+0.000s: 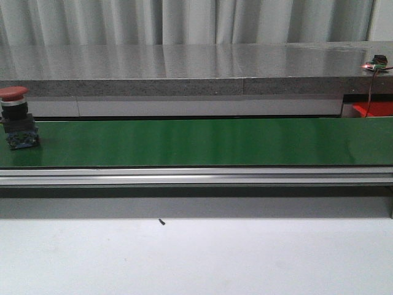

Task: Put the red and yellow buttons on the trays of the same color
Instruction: 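Grasp a yellow-capped button with the left gripper and carry it over the belt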

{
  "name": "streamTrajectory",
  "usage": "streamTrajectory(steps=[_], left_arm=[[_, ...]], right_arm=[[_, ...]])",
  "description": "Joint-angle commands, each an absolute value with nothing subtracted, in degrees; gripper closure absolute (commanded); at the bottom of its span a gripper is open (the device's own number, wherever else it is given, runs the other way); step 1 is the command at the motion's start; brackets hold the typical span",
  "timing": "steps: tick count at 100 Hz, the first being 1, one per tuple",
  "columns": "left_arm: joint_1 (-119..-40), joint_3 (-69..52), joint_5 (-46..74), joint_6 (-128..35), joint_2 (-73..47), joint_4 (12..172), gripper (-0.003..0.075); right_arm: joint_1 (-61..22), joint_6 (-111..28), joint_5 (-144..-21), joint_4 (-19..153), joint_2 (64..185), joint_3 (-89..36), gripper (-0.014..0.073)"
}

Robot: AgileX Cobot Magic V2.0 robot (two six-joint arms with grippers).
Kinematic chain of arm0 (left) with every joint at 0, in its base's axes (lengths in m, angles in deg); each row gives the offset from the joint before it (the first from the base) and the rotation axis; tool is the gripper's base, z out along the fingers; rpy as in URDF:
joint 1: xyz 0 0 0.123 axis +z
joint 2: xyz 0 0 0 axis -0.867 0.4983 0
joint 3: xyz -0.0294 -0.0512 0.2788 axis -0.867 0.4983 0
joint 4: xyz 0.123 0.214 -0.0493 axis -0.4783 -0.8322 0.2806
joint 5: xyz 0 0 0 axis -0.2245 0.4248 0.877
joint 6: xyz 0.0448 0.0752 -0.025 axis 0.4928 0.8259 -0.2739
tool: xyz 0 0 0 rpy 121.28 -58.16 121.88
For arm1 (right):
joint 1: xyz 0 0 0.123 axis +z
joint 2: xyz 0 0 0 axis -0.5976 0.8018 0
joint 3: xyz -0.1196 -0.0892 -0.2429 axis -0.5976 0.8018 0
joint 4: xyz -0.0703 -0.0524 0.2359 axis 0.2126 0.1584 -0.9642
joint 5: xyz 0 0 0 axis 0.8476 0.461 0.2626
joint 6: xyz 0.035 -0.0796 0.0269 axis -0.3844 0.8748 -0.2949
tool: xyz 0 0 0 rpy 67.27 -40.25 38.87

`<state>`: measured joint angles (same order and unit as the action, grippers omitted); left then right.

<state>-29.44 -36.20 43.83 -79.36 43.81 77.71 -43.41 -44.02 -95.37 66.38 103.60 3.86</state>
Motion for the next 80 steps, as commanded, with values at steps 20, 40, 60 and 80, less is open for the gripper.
streamTrajectory(steps=[20,40,60,80], left_arm=[[-29.43,-38.14,40.54,-79.84,42.70,81.17,0.0416],[-29.43,-38.14,41.04,-79.29,42.44,81.17,0.0507],[-29.43,-38.14,44.22,-79.29,38.82,80.82,0.0513],[-31.31,-36.96,44.90,-78.28,31.83,80.69,0.0513]], right_arm=[[-43.38,-43.57,-91.34,65.63,103.40,2.32,0.0715],[-43.38,-43.57,-91.34,65.63,103.40,2.32,0.0715],[-43.38,-43.57,-91.22,65.63,103.40,2.32,0.0715],[-43.38,-43.57,-91.22,65.63,103.40,2.32,0.0715]])
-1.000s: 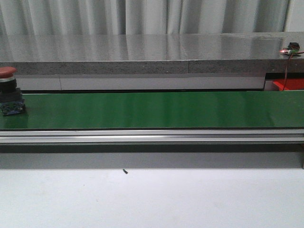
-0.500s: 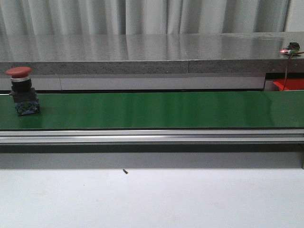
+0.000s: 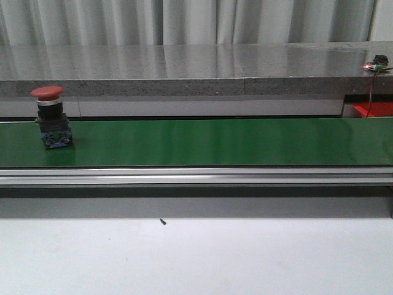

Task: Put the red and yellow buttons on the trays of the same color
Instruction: 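Grasp a yellow-capped button with the left gripper and carry it over the belt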

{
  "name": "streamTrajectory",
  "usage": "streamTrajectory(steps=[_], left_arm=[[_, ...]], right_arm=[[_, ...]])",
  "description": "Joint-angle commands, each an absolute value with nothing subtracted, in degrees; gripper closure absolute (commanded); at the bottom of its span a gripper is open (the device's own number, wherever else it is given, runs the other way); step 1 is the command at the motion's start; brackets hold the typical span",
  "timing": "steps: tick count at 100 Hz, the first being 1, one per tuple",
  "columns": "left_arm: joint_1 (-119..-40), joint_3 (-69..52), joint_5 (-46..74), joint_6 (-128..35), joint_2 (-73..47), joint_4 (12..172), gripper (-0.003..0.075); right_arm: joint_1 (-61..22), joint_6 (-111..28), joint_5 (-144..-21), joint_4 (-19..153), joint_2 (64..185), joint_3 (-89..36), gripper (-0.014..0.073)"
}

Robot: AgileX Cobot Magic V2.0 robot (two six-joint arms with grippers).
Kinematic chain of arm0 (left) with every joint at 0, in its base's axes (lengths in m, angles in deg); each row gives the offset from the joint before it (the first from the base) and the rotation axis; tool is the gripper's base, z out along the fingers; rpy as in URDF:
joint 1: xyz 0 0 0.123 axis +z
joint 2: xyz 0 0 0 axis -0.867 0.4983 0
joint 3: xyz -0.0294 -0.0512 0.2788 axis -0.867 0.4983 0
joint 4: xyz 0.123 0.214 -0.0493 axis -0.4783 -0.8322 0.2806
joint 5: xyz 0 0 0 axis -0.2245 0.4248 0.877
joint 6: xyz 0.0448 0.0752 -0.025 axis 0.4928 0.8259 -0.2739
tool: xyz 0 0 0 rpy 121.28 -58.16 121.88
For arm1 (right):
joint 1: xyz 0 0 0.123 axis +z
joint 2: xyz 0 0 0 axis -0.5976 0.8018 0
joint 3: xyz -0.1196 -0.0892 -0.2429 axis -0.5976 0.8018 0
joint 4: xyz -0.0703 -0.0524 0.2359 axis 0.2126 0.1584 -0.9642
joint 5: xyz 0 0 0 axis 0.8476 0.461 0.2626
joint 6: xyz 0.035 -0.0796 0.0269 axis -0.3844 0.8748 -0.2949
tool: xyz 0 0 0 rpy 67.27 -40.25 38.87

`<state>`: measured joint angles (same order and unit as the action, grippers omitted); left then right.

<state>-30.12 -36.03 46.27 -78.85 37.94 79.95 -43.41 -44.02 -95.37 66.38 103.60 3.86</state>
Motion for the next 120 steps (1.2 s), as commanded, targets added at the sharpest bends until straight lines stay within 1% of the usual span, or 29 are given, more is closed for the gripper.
streamTrajectory(steps=[1,26,57,79,84,91,103,110,115,120], left_arm=[[-31.42,-36.97,44.89,-78.28,31.60,80.69,0.0513],[-37.69,-32.58,44.52,-78.28,24.33,80.69,0.0513],[-43.30,-29.66,44.81,-78.28,24.05,80.79,0.0513],[-44.06,-27.64,44.93,-78.28,24.19,80.79,0.0502],[-44.06,-27.54,45.63,-78.18,24.41,80.79,0.0479],[-44.06,-27.32,46.41,-78.18,24.44,80.79,0.0421],[-44.06,-27.34,46.83,-77.78,24.43,80.90,0.0269],[-44.06,-27.34,46.83,-77.65,24.31,81.32,0.0195],[-44.06,-27.34,46.83,-77.65,24.09,81.89,0.0158],[-44.06,-27.34,47.06,-76.85,23.87,82.76,0.0141]], right_arm=[[-43.38,-43.57,-91.22,65.63,103.40,2.32,0.0715],[-43.38,-43.57,-91.22,65.63,103.40,2.32,0.0715],[-43.38,-43.57,-91.22,65.30,103.40,2.32,0.0715],[-43.38,-43.57,-91.22,65.26,103.40,2.32,0.0715],[-43.38,-43.57,-91.22,65.26,103.40,2.32,0.0715],[-43.38,-43.57,-91.22,65.26,103.40,2.32,0.0715],[-43.38,-43.57,-91.22,65.26,103.40,2.32,0.0715],[-43.38,-43.57,-91.22,65.26,103.40,2.32,0.0715],[-43.38,-43.57,-91.22,65.26,103.40,2.32,0.0715],[-43.38,-43.57,-91.22,65.26,103.40,2.32,0.0715]])
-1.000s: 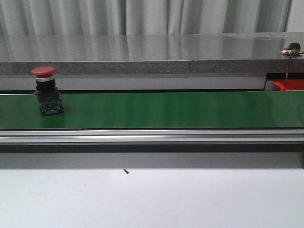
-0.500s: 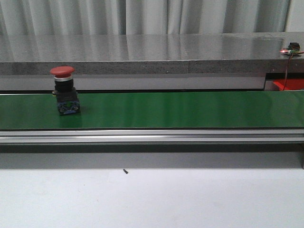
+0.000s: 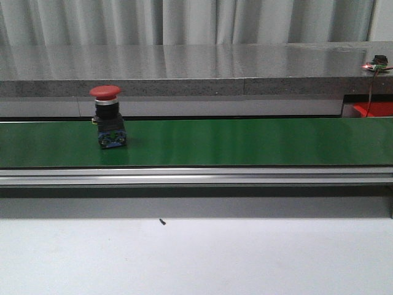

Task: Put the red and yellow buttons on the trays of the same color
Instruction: 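Grasp a yellow-capped button with the left gripper and carry it over the belt, then lower the yellow button onto the belt and open the left gripper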

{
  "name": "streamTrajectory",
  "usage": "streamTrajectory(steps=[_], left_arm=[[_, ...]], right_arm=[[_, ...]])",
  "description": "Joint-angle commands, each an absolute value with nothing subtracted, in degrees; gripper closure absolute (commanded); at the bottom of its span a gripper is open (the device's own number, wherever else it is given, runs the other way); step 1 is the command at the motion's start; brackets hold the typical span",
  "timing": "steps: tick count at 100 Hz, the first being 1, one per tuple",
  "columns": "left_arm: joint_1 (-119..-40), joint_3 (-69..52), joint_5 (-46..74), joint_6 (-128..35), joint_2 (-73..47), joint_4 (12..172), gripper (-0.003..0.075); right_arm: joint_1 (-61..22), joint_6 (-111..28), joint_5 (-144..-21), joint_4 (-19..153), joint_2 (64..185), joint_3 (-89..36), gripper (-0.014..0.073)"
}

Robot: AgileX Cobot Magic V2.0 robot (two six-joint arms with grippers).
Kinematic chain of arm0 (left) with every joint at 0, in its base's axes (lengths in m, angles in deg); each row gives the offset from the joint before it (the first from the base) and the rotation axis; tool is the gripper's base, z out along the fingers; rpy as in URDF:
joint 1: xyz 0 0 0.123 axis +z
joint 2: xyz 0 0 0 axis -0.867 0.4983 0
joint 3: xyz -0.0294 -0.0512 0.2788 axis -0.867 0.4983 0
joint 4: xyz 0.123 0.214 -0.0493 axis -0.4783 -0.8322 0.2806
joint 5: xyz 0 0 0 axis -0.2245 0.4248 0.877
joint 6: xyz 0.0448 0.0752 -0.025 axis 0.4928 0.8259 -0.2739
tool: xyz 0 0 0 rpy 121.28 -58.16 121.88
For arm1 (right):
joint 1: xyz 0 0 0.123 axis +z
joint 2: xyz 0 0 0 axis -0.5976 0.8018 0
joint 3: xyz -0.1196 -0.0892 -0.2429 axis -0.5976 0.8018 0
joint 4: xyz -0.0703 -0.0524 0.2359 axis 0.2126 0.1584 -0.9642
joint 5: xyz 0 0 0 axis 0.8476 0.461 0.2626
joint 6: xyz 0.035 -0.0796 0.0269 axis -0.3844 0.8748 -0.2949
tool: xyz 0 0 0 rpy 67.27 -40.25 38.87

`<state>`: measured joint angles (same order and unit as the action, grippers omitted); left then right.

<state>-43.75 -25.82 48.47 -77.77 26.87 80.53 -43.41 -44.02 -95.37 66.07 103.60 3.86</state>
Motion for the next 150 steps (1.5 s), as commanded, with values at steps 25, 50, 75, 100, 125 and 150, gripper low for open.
streamTrajectory(steps=[25,50,75,100,125,150], left_arm=[[-45.27,-27.34,48.32,-70.66,18.39,89.54,0.0173],[-48.95,-27.34,51.48,-70.27,12.63,89.32,0.0492],[-55.44,-25.92,52.24,-70.27,7.90,88.11,0.0740],[-59.07,-17.57,46.44,-70.27,-0.74,86.66,0.0740],[-59.07,-4.75,35.46,-70.37,-14.32,85.08,0.0740],[-59.07,3.13,32.78,-70.37,-22.03,84.17,0.0740]], right_arm=[[-43.38,-43.57,-91.22,65.26,103.40,2.32,0.0715],[-43.38,-43.57,-91.22,65.26,103.40,2.32,0.0715],[-43.38,-43.57,-91.27,65.25,103.40,2.32,0.0715],[-43.38,-43.57,-93.40,64.32,103.40,2.12,0.0715],[-42.25,-43.57,-100.39,64.28,108.07,-4.58,0.0715],[-38.06,-43.57,-109.66,64.28,120.10,-17.15,0.0713]])
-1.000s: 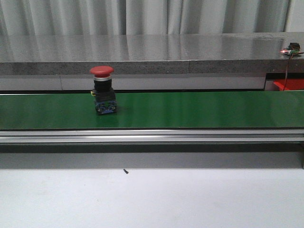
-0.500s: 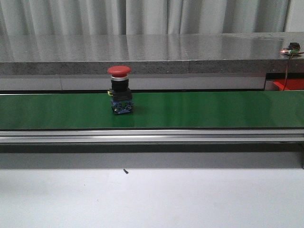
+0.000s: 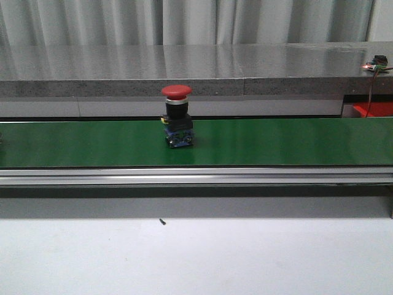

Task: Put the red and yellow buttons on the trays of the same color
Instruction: 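Lower the yellow button onto the belt and open the left gripper, then lower the right gripper onto the red button at the belt's end and grasp it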

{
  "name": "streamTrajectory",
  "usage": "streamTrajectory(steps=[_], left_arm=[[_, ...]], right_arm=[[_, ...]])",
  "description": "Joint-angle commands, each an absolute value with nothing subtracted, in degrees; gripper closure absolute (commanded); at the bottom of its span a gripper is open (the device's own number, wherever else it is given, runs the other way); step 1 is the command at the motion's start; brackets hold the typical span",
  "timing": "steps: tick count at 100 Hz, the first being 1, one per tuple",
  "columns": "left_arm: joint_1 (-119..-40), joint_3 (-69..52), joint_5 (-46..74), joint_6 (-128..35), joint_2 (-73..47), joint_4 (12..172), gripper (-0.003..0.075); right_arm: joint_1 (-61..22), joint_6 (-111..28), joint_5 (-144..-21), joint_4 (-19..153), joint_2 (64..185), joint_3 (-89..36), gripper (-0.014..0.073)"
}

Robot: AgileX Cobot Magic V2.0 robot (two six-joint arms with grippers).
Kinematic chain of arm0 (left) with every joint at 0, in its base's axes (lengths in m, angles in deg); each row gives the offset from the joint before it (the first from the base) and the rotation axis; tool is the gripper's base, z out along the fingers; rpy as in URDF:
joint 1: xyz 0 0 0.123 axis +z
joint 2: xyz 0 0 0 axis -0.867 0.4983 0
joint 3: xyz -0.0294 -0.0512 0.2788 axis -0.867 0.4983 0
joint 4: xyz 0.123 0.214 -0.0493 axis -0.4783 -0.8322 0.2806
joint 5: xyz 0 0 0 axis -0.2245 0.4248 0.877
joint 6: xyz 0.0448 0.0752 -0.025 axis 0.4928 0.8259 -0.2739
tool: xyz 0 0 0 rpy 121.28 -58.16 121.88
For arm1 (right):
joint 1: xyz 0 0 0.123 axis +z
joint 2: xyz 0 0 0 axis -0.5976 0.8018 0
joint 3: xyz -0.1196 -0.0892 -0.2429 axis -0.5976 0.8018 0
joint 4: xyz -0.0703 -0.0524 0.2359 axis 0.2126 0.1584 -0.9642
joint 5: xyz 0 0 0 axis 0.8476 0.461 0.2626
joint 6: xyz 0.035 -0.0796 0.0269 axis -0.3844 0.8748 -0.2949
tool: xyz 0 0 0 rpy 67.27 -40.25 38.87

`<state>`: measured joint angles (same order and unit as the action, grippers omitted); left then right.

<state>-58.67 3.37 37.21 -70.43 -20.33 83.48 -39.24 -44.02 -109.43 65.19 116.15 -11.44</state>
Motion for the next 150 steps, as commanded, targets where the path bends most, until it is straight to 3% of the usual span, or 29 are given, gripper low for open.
streamTrajectory(steps=[1,17,24,36,46,92,150], left_arm=[[-59.07,3.31,32.78,-70.37,-22.23,84.17,0.0740],[-59.07,3.85,33.02,-70.37,-22.90,84.17,0.0740],[-59.07,3.85,33.02,-70.37,-22.90,84.17,0.0740],[-59.07,3.85,33.02,-70.37,-22.90,84.17,0.0740],[-59.07,3.85,32.80,-70.37,-22.90,84.17,0.0740],[-59.07,3.85,32.80,-70.37,-22.90,84.17,0.0740],[-59.07,3.85,32.80,-70.37,-22.90,84.17,0.0740]], right_arm=[[-37.95,-43.57,-110.12,64.28,120.48,-17.84,0.0713],[-33.98,-43.57,-113.32,64.42,128.44,-25.05,0.0659],[-31.39,-43.57,-113.58,65.01,131.74,-28.16,0.0533],[-27.17,-43.57,-113.58,65.09,137.17,-33.31,0.0228],[-23.76,-44.27,-114.50,65.03,142.02,-37.30,0.0090],[-16.39,-57.49,-123.19,64.71,159.02,-52.50,0.0088],[-15.29,-61.54,-119.01,66.82,167.10,-54.31,0.0089]])
